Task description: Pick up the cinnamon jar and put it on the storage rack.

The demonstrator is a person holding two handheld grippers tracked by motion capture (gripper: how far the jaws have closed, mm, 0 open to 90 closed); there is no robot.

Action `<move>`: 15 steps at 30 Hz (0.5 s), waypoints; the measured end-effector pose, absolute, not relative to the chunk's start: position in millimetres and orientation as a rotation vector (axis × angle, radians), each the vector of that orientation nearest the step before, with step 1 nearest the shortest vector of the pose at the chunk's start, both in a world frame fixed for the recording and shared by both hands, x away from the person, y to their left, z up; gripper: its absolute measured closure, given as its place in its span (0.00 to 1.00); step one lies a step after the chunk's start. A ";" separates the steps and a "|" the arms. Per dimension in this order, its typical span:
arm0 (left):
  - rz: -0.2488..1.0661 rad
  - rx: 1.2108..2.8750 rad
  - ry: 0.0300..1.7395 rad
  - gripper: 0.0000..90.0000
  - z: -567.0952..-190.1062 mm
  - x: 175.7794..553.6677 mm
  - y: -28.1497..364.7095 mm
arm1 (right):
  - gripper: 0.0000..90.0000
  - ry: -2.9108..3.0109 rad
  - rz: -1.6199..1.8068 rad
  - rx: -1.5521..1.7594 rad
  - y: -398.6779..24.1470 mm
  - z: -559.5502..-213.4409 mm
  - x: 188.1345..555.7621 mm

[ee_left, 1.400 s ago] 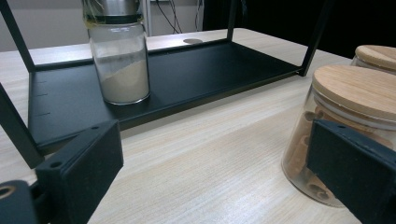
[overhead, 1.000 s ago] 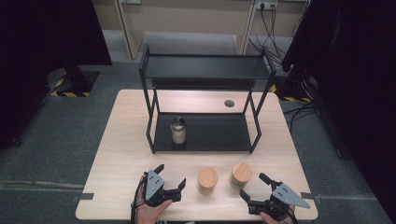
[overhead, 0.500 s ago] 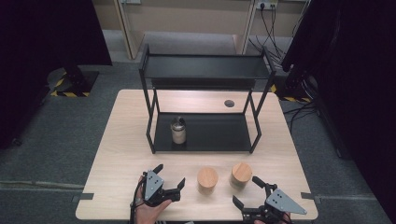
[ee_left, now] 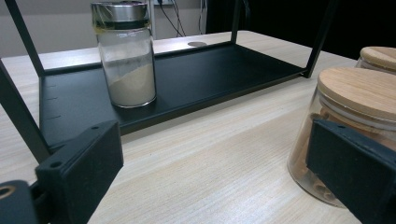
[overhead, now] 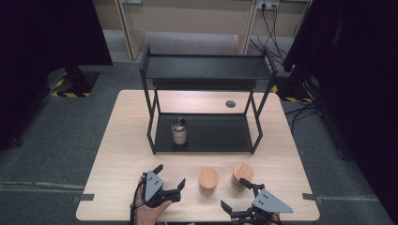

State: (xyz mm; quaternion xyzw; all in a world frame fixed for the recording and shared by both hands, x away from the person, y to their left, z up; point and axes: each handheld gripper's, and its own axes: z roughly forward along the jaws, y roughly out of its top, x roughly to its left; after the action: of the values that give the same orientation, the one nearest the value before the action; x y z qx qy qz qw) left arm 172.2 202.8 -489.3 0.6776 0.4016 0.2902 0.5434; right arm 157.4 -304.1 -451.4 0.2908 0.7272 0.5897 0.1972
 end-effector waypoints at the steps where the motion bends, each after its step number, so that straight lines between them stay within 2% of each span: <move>1: 0.689 1.608 0.953 0.04 -489.3 172.2 202.8 | 0.02 2.041 1.652 0.813 -302.7 -451.3 158.5; 15: 0.689 1.605 0.954 0.04 -489.3 172.0 203.3 | 0.03 2.109 1.577 0.797 -270.5 -452.7 173.8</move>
State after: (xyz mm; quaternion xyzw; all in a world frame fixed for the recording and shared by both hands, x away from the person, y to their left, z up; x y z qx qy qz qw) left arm 172.0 203.3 -489.3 0.6763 0.4022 0.2902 0.5445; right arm 173.8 -270.5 -452.7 0.2841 0.7519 0.5623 0.1940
